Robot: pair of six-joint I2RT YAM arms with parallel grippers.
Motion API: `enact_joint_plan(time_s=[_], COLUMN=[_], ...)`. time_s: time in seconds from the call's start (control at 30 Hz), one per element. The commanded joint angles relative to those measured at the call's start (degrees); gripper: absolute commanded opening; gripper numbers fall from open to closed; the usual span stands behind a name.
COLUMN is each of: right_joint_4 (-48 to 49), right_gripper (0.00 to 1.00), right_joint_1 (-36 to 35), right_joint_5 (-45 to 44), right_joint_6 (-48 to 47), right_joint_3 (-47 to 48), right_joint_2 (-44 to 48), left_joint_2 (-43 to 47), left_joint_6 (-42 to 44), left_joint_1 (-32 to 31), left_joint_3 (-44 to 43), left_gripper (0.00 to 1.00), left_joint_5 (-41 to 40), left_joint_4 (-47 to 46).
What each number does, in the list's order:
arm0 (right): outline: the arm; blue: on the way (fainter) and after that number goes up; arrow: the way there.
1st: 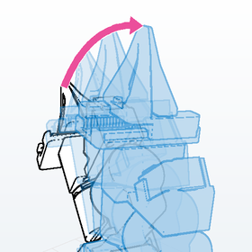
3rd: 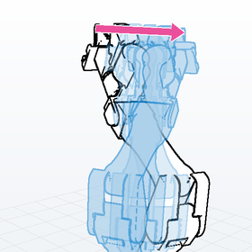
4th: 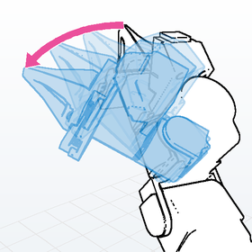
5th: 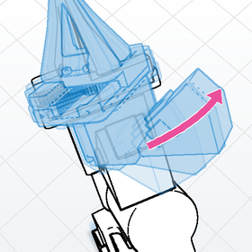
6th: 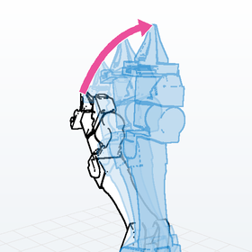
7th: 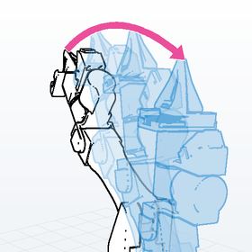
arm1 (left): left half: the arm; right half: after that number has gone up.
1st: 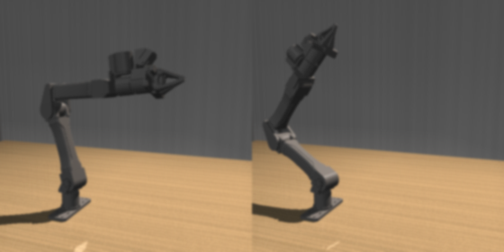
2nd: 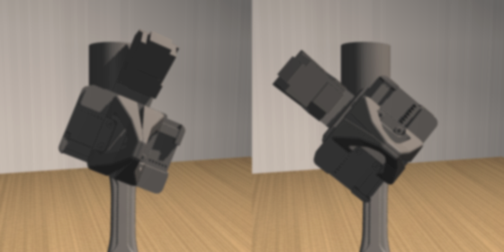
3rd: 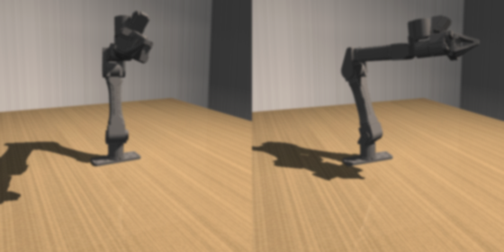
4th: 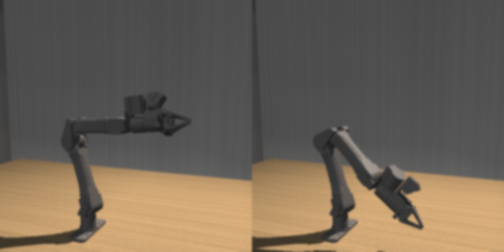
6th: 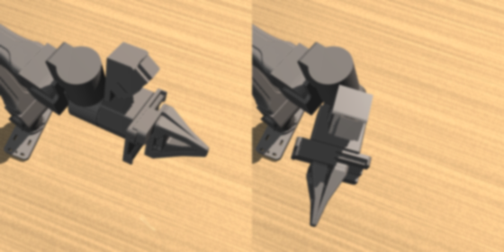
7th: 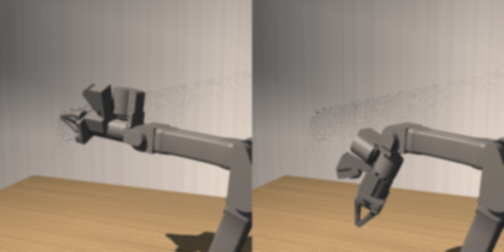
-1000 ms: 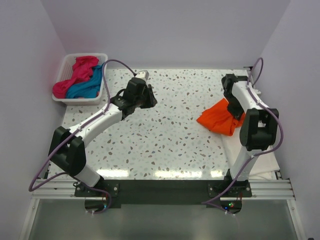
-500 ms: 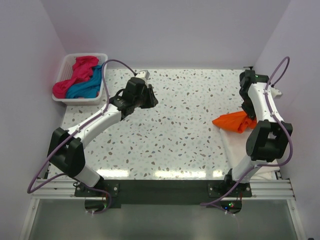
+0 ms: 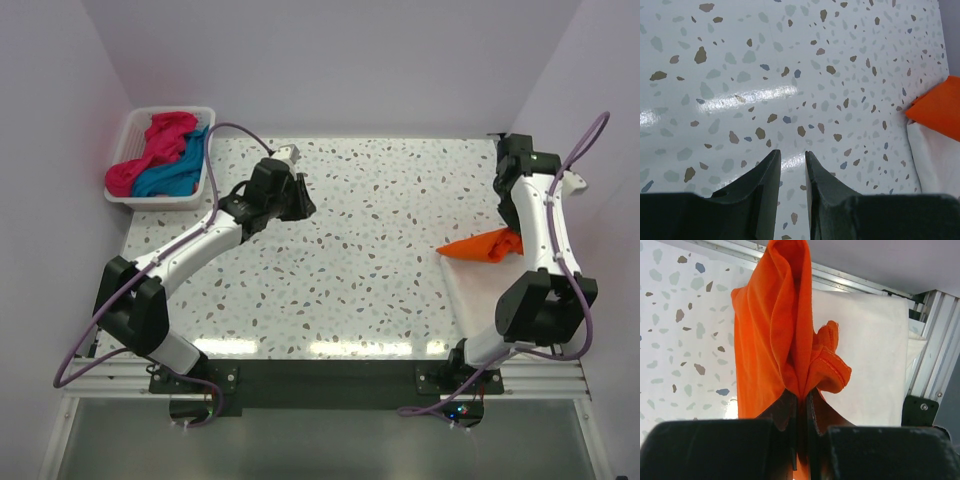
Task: Fold and stack the t-shirts
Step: Neatly place the folded tshirt to the corner
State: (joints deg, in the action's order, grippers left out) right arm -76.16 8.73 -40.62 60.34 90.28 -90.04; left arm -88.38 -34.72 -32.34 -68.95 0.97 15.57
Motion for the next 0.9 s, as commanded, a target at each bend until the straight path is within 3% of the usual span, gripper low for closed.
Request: enact_joint_plan(time_s=[0.0,0.43,0.87], right_joint_4=[-9.1,-4.0,-1.7], right_gripper=[0.0,0.0,0.0], right_joint_1=[0.4,0.8,0.8], right_joint_5=[-3.4,-1.7,-0.1], right_joint_6=[-0.7,-5.3,-7.4], right_joint_3=[1.7,-0.5,6.0], right_joint_2=[3.5,7.4,0.2], left_joint_2=[2.4,2.3,1.3], left_joint_6=[1.4,1.8,1.9], left_joint_1=[-0.3,-0.2,-0.3], left_joint_3=[0.6,1.3,0.3], left_gripper=[0.31,0.31,0.31], left_joint_5=[0.8,0.7,0.3], left_joint_4=[-1.2,-1.6,-1.5])
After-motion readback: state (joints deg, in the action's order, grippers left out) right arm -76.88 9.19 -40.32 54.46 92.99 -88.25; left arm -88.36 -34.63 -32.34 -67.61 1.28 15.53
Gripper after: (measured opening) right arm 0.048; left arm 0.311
